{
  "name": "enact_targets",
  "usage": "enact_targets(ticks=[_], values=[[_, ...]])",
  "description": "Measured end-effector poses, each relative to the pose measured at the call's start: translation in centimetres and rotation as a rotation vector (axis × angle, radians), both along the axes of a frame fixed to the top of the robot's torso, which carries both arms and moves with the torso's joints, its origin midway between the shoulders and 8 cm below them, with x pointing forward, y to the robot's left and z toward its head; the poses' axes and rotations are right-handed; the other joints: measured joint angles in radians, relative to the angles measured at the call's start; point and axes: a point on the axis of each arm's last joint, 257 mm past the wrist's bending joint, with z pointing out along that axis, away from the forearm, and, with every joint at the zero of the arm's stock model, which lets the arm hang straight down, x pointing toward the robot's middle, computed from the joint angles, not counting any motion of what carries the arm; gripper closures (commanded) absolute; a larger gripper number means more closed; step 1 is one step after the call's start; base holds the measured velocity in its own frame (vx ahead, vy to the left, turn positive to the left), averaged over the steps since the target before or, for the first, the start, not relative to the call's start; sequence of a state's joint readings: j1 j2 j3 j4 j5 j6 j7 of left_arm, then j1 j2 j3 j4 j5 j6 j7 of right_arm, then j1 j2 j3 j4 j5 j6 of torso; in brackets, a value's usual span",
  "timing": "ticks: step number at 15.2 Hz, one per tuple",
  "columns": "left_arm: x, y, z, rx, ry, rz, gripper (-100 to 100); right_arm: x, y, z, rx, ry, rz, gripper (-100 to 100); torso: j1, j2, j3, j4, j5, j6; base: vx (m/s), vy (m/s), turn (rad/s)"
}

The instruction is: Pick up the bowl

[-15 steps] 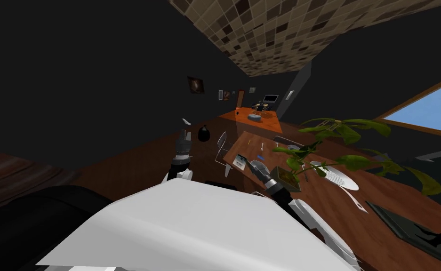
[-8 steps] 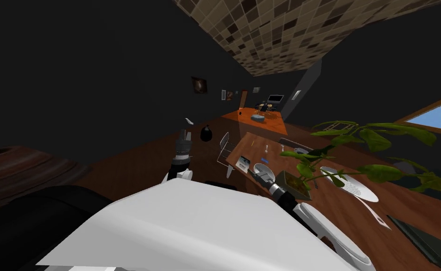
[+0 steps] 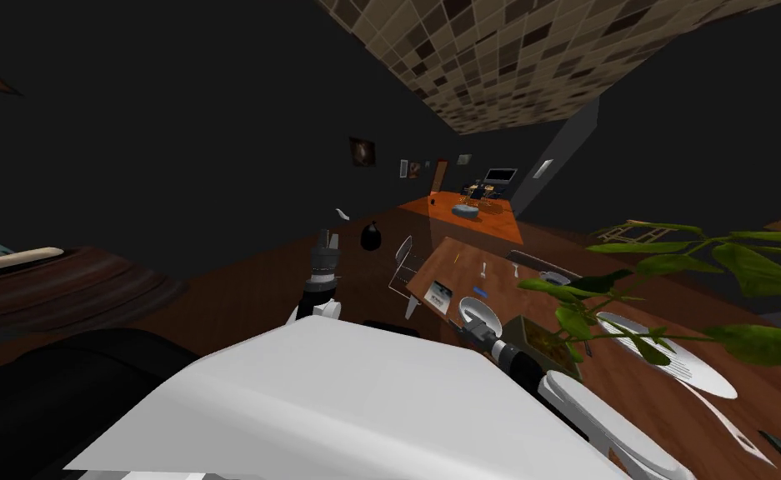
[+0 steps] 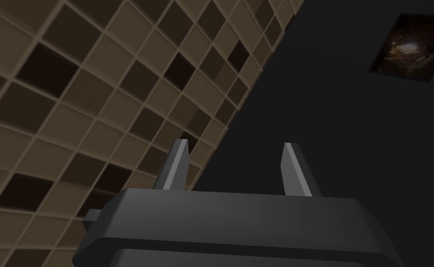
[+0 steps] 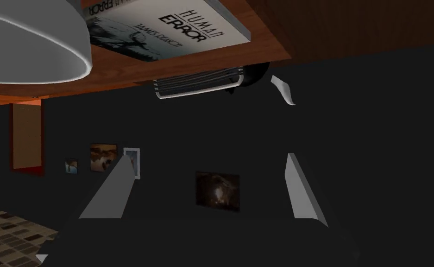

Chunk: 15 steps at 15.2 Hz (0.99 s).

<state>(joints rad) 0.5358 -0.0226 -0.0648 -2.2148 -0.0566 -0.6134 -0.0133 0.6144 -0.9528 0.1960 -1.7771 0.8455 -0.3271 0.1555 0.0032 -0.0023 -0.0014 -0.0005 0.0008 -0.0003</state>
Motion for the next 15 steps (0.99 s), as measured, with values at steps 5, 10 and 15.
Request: enact_targets(ticks=[5,10,15], values=[[0.0,0.0,0.0,0.000,0.000,0.000,0,-3.1,-4.6,-3.0,-0.201,0.078,0.075,-100,0.000,0.000,0.000,0.000,0.000,0.000,0.030,0.044,0.101],[0.0,0.0,0.0,0.000,0.000,0.000,0,-6.4,-9.2,-5.3,-0.377,0.150,0.154,-100,0.000,0.001,0.000,0.000,0.000,0.000,0.031,0.042,0.099],[0.0,0.0,0.0,0.000,0.000,0.000,0,-9.3,-13.8,-6.3,-0.537,0.222,0.236,-100,0.000,0.000,0.000,0.000,0.000,0.000,0.033,0.040,0.082]])
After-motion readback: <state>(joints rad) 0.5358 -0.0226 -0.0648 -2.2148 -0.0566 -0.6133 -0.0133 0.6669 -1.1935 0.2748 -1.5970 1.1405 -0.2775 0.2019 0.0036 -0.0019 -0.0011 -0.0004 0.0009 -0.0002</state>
